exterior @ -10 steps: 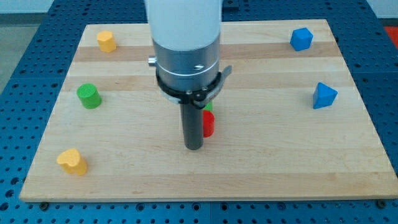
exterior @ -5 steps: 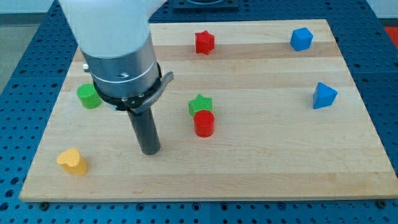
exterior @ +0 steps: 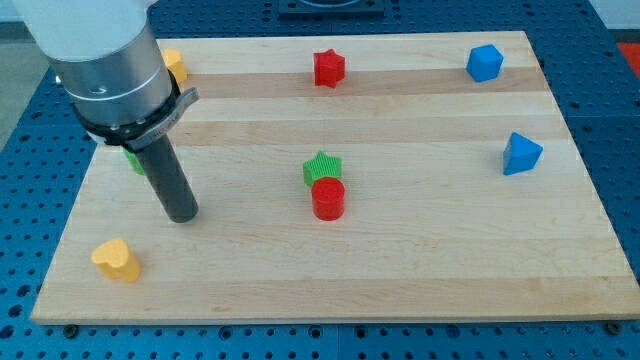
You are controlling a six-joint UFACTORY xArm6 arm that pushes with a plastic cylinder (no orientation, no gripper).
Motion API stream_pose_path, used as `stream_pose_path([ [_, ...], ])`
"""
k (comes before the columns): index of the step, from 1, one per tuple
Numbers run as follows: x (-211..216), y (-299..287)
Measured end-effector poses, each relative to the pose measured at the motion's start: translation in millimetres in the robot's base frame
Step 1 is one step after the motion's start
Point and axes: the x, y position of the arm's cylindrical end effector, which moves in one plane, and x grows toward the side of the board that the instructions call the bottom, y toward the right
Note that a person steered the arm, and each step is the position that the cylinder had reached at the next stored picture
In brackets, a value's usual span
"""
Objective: Place the red circle below the green star
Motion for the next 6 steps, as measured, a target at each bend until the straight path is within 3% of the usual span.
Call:
stream_pose_path([
  [6, -1.3, -85.7],
])
